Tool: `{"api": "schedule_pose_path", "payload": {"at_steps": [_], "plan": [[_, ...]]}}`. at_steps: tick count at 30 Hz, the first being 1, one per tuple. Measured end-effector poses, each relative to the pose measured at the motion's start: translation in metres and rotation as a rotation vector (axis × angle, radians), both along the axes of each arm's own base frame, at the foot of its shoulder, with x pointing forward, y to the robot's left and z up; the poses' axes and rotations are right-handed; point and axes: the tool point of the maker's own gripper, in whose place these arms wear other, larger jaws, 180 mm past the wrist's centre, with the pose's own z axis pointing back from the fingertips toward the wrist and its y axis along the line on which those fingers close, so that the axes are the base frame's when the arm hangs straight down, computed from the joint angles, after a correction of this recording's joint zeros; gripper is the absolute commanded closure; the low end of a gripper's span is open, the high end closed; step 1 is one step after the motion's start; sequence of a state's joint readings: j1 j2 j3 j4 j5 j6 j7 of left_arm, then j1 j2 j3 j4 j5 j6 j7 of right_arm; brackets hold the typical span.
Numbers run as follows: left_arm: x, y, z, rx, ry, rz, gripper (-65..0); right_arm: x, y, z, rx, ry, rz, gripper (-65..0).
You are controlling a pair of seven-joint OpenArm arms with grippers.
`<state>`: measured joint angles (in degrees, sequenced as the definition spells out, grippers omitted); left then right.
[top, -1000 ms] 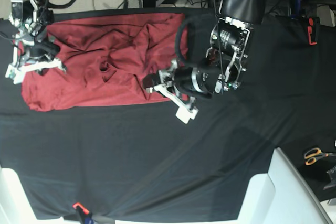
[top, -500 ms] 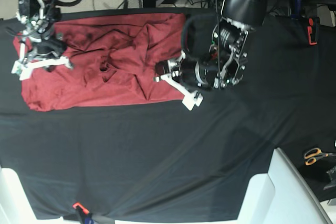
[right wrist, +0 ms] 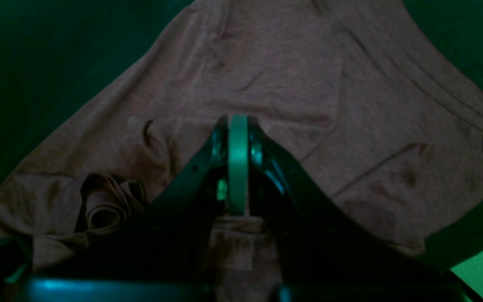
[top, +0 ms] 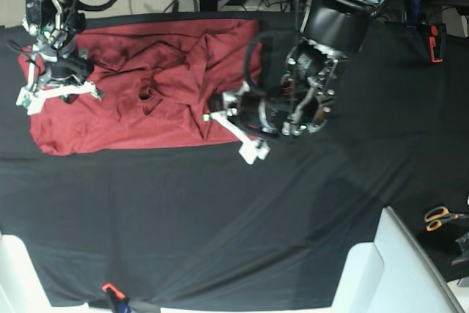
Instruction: Fold the T-shirt properly
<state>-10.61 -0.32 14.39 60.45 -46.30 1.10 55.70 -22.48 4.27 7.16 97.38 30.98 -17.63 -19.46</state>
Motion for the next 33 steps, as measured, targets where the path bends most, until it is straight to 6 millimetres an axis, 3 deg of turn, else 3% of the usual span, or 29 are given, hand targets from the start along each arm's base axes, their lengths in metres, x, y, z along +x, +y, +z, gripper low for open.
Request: {"api": "schedule_pose_path", "payload": {"at_steps": [10,14,33], "plan": [[0.013,-0.029,0.005,-0.037,-0.009,0.004,0.0,0.004,-0.001,0.002,0.0,-0.008,0.001,-0.2],[0.02,-0.034,0.017,-0.055,-0.046,0.0,0.0,0.008,-0.001,0.004,-0.003,-0.018,0.001,-0.2],[0.018,-0.031,0.015,-0.042,-0.035,0.012,0.0,0.018,0.008,0.004,0.046,0.017,0.026,-0.2]]}}
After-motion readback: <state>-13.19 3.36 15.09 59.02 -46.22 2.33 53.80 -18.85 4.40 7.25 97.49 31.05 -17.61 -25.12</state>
